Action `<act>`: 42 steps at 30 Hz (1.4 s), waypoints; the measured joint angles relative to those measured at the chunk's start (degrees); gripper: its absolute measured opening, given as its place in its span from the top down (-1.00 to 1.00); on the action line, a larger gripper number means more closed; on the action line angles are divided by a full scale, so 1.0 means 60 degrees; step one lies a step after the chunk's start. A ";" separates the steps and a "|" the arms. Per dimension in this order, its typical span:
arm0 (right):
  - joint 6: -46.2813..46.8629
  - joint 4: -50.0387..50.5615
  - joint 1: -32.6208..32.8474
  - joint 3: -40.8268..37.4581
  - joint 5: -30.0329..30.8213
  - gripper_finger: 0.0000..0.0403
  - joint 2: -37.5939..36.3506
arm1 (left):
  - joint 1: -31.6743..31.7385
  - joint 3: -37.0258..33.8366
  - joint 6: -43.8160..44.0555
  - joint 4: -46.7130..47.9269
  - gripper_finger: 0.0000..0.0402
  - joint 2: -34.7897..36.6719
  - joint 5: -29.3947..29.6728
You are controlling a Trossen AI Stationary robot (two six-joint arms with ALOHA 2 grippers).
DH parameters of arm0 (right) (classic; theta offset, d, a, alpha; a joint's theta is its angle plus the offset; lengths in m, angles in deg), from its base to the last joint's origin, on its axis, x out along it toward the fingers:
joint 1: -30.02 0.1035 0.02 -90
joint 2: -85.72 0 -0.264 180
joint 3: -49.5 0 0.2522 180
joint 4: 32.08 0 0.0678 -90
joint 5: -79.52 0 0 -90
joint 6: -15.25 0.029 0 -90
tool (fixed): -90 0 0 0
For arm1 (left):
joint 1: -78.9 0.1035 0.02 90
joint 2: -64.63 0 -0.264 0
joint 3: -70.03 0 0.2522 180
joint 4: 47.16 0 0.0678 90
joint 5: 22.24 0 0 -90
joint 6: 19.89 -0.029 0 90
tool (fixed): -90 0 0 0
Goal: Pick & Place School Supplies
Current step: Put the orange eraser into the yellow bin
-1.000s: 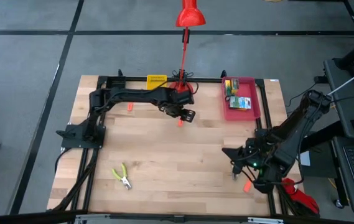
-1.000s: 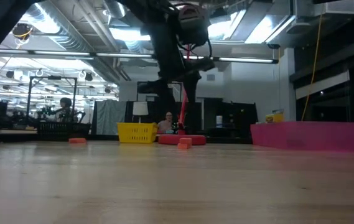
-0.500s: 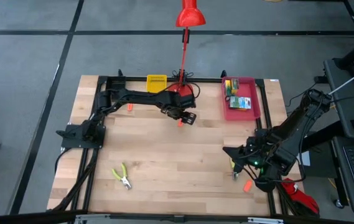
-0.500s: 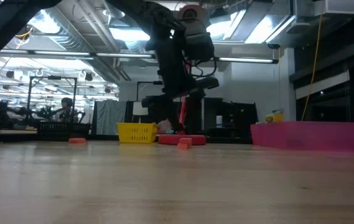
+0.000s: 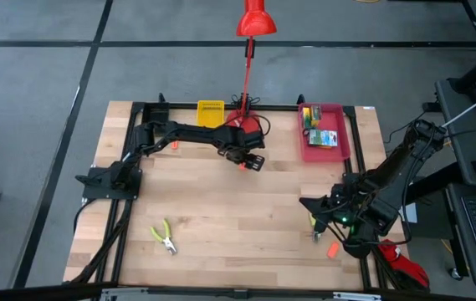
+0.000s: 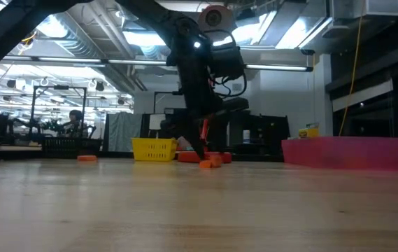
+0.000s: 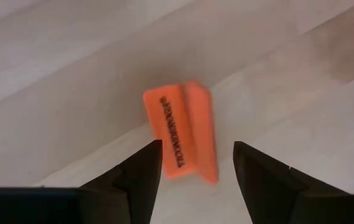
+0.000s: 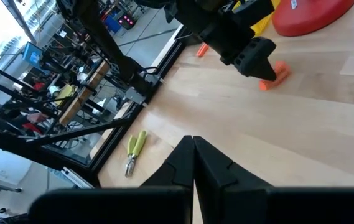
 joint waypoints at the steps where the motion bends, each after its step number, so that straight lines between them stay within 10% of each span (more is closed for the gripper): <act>1: -0.0011 -0.0008 0.0002 -0.0001 0.0001 0.97 0.0000 | 0.0006 0.0000 0.0001 -0.0060 0.05 0.0000 0.0024; 11: -0.0283 -0.0194 0.0017 0.0002 0.0215 0.97 0.0000 | 0.0062 0.0002 -0.0146 -0.0113 0.35 0.0004 0.0037; 42: -0.0450 -0.0263 0.0021 0.0002 0.0495 0.97 0.0007 | -0.0123 0.0033 -0.0424 0.0459 0.30 -0.0390 0.0723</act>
